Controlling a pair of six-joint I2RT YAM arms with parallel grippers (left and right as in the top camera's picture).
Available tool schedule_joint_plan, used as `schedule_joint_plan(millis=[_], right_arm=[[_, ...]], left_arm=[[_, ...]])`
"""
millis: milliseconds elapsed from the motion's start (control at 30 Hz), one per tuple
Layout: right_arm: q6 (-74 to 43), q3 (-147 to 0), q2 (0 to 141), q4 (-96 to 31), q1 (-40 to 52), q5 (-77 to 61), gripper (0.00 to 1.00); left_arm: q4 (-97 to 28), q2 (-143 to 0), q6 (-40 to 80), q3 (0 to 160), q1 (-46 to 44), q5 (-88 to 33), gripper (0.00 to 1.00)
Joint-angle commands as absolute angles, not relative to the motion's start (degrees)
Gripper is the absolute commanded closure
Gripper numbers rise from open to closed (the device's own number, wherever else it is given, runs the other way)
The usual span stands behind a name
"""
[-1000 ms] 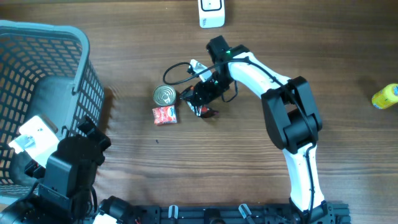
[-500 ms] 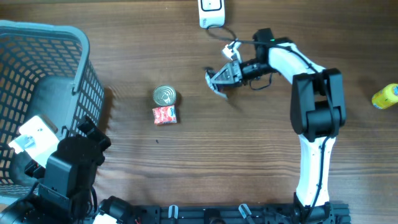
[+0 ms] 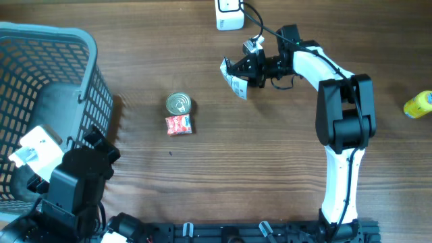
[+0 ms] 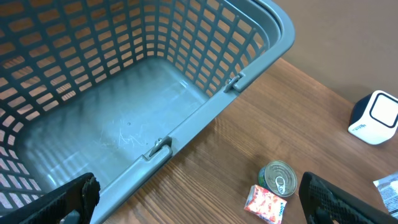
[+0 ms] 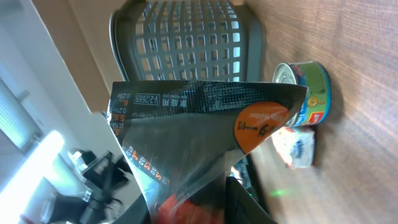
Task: Scan the item barcode
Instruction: 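Lift the snack bag and carry it toward the scanner, then carry the black snack bag up to the white scanner with the right gripper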
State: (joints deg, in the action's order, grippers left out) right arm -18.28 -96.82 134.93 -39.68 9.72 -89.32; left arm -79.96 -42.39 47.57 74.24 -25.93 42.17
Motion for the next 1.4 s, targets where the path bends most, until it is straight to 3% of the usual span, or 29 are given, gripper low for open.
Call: schedule_joint_plan(millis=[0, 433, 1000, 1100, 1233, 1367], right_arm=[[-35.2, -96.7, 135.2, -34.9, 9.9, -93.0, 0.83], [-78.1, -96.7, 132.5, 9.3, 10.0, -93.0, 0.85], [-77.8, -96.7, 132.1, 11.4, 9.7, -93.0, 0.85], [-77.6, -96.7, 132.1, 19.2, 9.7, -93.0, 0.84], [-78.0, -96.7, 132.1, 43.3, 9.7, -93.0, 0.79], [-77.1, -96.7, 132.1, 57.5, 9.7, -93.0, 0.74]], left_arm=[[-80.0, -42.6, 48.9, 74.1, -26.1, 43.1, 0.00], [-80.5, -42.6, 49.0, 74.1, -26.1, 43.1, 0.00], [-82.2, -42.6, 51.7, 74.1, -26.1, 43.1, 0.00], [-82.2, -42.6, 51.7, 74.1, -26.1, 43.1, 0.00], [-82.2, -42.6, 51.7, 74.1, -26.1, 43.1, 0.00], [-82.1, -42.6, 51.7, 74.1, -26.1, 43.1, 0.00]])
